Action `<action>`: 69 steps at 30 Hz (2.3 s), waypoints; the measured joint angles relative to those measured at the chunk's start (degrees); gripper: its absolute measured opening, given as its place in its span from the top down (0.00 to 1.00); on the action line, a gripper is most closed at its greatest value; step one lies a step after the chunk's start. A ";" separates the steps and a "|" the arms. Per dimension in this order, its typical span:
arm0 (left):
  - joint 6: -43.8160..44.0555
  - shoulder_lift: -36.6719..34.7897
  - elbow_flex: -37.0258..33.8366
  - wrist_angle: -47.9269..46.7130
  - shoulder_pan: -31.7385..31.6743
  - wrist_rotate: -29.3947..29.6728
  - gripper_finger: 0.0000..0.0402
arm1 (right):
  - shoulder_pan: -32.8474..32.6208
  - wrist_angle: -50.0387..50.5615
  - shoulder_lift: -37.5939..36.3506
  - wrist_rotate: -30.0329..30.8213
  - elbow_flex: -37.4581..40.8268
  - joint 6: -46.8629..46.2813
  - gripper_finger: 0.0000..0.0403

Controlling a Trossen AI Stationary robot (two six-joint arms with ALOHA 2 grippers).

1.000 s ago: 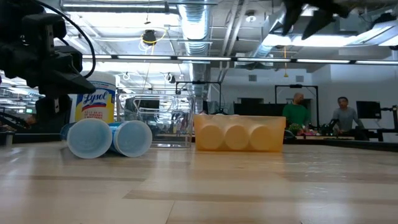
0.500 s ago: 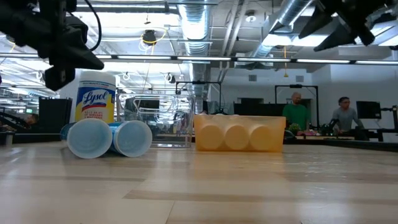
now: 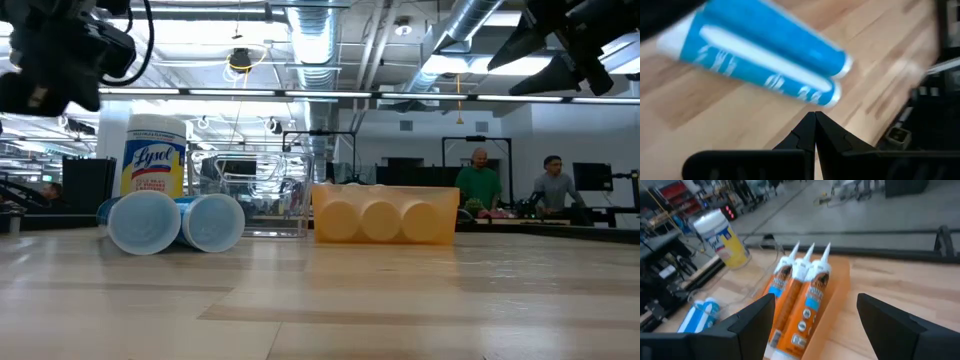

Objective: Pick & place silicon tubes, Sealant and Lysol wipes
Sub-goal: Put the bottom blue sealant into the transparent bin

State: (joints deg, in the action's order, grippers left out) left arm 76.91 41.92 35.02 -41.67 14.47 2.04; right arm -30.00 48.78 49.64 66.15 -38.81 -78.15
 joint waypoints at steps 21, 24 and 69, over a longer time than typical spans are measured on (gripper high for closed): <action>43.13 11.56 6.40 -9.38 21.16 -9.98 1.00 | -6.80 3.54 0.27 4.30 0.00 -5.87 0.31; 50.65 15.09 10.64 -9.82 25.04 -11.25 1.00 | -6.78 3.50 0.27 4.03 0.00 -5.62 0.31; 60.24 36.89 19.63 -14.62 32.16 -18.08 0.52 | -11.24 1.76 0.14 -0.13 0.00 -2.45 0.31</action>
State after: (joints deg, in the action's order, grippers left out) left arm 137.15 78.81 54.65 -56.29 46.63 -16.03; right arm -41.23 50.54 49.78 66.02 -38.81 -80.60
